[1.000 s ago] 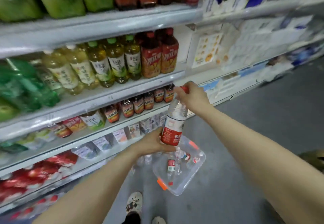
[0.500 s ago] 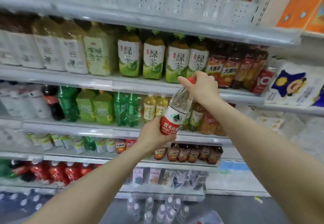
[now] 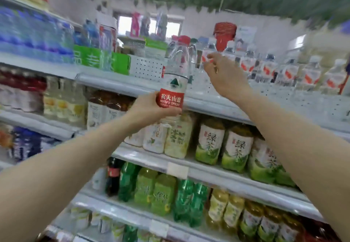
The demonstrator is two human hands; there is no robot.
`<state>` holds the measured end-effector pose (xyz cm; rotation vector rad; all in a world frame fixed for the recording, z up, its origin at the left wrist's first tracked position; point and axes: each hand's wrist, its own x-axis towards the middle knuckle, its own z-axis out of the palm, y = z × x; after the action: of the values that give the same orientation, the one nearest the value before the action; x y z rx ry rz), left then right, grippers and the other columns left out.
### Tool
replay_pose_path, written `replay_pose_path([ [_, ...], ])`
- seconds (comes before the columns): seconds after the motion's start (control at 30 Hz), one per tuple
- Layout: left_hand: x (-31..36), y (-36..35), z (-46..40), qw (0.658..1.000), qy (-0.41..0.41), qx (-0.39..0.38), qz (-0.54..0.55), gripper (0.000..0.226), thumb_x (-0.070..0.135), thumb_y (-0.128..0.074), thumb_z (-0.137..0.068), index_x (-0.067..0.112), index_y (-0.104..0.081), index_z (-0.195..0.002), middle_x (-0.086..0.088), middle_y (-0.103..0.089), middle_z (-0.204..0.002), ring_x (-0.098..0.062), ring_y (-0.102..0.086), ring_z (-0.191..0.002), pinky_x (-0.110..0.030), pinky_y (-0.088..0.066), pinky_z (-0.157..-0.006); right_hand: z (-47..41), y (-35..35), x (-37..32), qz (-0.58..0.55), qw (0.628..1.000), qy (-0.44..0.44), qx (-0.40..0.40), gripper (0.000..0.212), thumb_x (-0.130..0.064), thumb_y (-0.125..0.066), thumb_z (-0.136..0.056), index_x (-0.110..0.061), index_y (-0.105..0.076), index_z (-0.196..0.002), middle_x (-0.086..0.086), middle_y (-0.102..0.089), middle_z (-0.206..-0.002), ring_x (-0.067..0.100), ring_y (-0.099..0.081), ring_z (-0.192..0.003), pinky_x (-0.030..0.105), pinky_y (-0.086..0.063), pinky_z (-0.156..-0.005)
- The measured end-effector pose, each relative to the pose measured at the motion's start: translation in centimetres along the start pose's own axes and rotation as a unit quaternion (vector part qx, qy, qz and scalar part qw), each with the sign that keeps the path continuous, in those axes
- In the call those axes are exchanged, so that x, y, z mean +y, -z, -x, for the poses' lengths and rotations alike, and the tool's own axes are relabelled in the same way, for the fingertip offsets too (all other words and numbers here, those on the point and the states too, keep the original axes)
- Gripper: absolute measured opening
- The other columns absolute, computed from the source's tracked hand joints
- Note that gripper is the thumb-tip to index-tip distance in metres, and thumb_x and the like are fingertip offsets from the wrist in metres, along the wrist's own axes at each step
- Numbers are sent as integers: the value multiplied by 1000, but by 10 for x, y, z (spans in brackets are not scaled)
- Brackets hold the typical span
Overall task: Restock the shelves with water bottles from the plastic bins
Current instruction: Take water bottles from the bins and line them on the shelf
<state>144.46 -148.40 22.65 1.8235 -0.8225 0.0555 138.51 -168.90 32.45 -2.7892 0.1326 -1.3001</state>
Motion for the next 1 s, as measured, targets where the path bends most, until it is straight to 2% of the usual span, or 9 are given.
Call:
replay_pose_path([
  [0.13,-1,77,-69,999,-18,36,-28,35,44,-81,-70,30,-62,-97,12,-68,-89,-4,-62,-83,-19,-40,-68,-68,-35,-29,39,999,5,-10,46,-41,-37,-103,-16,-40,-142,15,-50,-139,35,-51,-122,44,-40,-98],
  [0.23,-11,119,-116,999,-22,41,-28,26,42,-81,-71,30,-62,-85,11,-68,-88,-7,-61,-86,-20,-37,-65,-110,-60,-45,61,998,-3,-22,45,-35,-41,-103,-15,-38,-143,15,-47,-139,34,-49,-123,43,-40,-99],
  [0.3,-22,139,-145,999,-16,31,-32,26,42,-80,-71,31,-62,-87,9,-68,-90,-7,-59,-87,-19,-34,-63,-133,-75,-52,66,998,-16,-17,46,-34,-44,-102,-17,-37,-144,14,-44,-142,34,-50,-122,43,-40,-99],
  [0.4,-43,159,-187,999,-8,20,-36,30,42,-82,-69,30,-64,-90,7,-68,-92,-10,-59,-89,-22,-38,-71,-164,-98,-59,74,997,-27,-20,47,-32,-47,-101,-17,-36,-144,14,-45,-140,32,-51,-119,43,-42,-97],
  [0.5,-67,166,-227,999,4,7,-32,31,40,-85,-67,28,-67,-89,6,-70,-91,-14,-61,-89,-24,-42,-72,-193,-121,-61,62,997,-38,-21,49,-29,-50,-100,-20,-35,-145,13,-46,-139,32,-53,-117,46,-45,-97],
  [0.6,-90,164,-265,999,16,-3,-31,36,40,-88,-62,27,-70,-90,4,-72,-93,-18,-64,-92,-32,-47,-83,-220,-141,-59,78,996,-45,-14,51,-26,-52,-99,-21,-34,-147,13,-47,-138,30,-54,-113,44,-46,-95],
  [0.73,-112,154,-305,998,24,-31,-56,37,36,-88,-63,24,-69,-92,0,-71,-92,-21,-65,-90,-34,-52,-83,-255,-162,-53,129,989,-63,-20,56,-18,-51,-98,-19,-28,-149,16,-44,-138,33,-54,-111,42,-46,-91],
  [0.87,-122,140,-329,995,26,-37,-92,36,33,-87,-64,23,-67,-93,-1,-70,-91,-19,-65,-86,-32,-53,-80,-278,-176,-43,132,986,-83,-51,57,-27,-49,-100,-20,-24,-151,16,-35,-147,37,-47,-123,46,-42,-99],
  [1.0,-127,130,-343,993,23,-31,-111,51,37,-87,-63,23,-64,-107,2,-69,-96,-19,-64,-90,-35,-53,-88,-284,-186,-39,127,985,-102,-57,59,-31,-50,-100,-19,-23,-151,16,-25,-152,37,-47,-125,45,-42,-99],
])
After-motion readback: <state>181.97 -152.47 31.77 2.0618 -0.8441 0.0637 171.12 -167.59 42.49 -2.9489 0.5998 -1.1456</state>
